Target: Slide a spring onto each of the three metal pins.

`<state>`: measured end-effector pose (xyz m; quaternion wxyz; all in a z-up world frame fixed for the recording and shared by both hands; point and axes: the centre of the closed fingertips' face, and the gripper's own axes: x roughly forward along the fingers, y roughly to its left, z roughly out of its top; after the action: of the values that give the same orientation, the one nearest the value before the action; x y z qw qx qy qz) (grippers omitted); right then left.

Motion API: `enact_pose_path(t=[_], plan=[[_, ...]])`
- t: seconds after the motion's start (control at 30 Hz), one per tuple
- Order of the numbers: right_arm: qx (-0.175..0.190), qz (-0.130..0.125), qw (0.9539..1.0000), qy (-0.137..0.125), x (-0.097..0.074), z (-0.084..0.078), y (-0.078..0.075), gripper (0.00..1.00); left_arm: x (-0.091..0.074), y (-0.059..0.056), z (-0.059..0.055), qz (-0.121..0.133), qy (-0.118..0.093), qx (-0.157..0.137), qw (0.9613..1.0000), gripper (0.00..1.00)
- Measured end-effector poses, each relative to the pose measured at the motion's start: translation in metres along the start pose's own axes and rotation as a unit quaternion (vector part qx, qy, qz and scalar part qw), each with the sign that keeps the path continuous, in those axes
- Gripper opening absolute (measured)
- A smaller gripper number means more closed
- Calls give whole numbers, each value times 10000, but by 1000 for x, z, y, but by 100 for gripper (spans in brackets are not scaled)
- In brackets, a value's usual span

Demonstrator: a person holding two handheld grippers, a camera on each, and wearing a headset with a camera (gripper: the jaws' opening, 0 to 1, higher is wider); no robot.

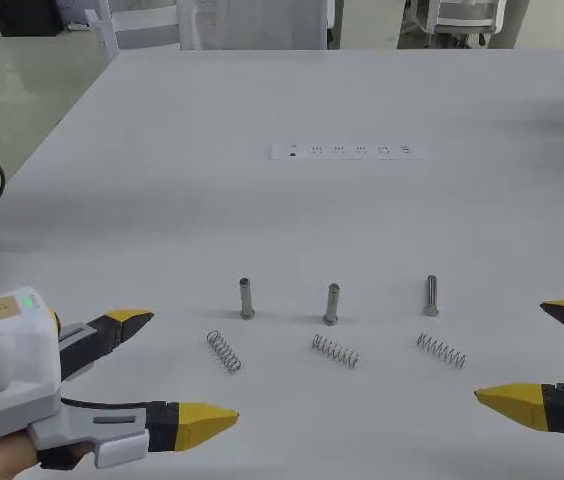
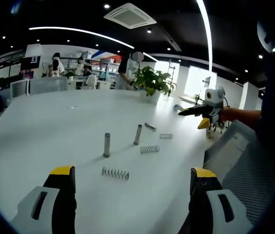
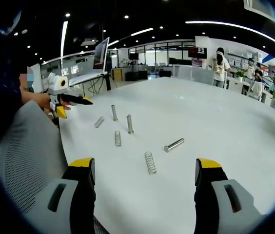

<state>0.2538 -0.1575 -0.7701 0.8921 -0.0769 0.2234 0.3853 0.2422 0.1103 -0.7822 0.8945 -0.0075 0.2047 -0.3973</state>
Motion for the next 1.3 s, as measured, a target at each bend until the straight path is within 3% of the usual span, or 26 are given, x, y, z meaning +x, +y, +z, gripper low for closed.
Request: enact_pose_path(t=[0.6, 1.3], plan=[[-5, 13, 10000, 45, -1, -1, -1, 84, 1, -2, 3, -7, -9, 14, 10000, 95], [119, -162, 9998, -3, -5, -3, -12, 79, 5, -8, 5, -82, 48, 51, 9999, 94]])
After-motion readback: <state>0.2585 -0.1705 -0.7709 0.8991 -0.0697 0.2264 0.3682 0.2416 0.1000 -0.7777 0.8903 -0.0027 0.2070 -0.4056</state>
